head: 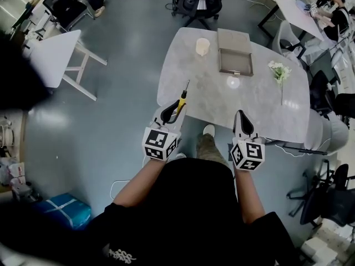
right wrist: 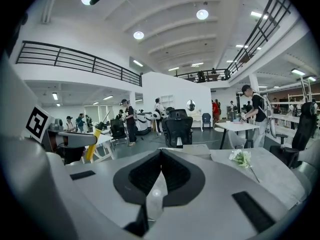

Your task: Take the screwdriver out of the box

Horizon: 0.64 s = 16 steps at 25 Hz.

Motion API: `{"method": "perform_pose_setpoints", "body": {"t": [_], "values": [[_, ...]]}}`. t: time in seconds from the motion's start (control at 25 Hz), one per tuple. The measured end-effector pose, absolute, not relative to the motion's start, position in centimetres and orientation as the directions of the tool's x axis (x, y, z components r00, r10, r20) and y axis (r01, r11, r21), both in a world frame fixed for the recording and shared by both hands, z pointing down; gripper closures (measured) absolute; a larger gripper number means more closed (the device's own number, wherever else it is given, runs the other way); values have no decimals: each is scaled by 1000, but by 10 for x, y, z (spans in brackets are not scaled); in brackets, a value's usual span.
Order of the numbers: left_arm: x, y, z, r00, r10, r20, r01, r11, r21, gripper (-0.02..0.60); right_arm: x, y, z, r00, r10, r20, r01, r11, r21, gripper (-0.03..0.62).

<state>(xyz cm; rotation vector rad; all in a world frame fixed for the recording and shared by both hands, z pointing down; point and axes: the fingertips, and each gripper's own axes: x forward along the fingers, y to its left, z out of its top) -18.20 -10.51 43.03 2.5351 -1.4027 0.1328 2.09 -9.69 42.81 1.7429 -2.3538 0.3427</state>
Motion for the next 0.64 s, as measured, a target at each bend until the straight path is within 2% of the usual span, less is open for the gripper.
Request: {"method": "perform_pose_setpoints", "body": {"t": [0.36,0.64], "values": [[-176,-119,420,549,-815,185,-834,-521,181,492,17,-114,419,-291,-915,278,-955,297,-23,582],[-155,-154,419,564,-806,179,-824,-534,191,492,37,-145,420,-277,-916,292,-960,274,-51,583]]}}
